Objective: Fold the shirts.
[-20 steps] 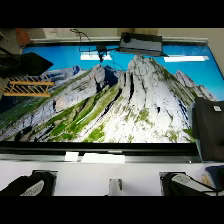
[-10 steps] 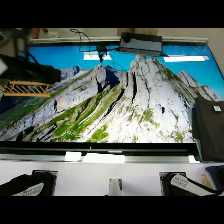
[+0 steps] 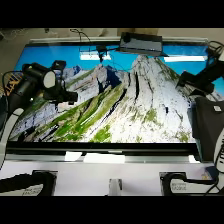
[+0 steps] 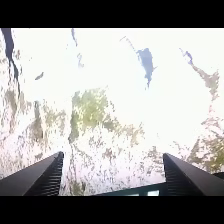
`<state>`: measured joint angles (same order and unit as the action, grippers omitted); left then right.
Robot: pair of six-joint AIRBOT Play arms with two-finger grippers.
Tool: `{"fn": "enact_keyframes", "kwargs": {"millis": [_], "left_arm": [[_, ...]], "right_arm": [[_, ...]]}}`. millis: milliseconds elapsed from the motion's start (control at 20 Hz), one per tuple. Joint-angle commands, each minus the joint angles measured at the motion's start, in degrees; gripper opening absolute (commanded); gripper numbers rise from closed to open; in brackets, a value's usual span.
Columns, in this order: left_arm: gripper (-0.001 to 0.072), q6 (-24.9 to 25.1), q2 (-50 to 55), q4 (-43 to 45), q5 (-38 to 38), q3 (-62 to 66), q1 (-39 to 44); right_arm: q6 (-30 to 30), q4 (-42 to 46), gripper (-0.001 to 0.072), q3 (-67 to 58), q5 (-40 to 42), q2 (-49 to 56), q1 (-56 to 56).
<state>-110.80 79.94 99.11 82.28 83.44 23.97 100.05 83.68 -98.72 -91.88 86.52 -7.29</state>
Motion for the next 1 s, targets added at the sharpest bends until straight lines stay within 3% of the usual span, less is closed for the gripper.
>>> {"fn": "enact_keyframes", "kwargs": {"millis": [0, 950], "left_arm": [[0.0532, -1.8, -0.3, 1.4, 0.7, -2.0, 0.3], [0.0532, -0.2, -0.2, 1.4, 0.7, -2.0, 0.2]], "right_arm": [[0.5, 0.6, 0.0673, 0.8, -2.3, 1.2, 4.0], [0.5, 0.4, 0.0673, 0.8, -2.3, 1.1, 3.9]]}}
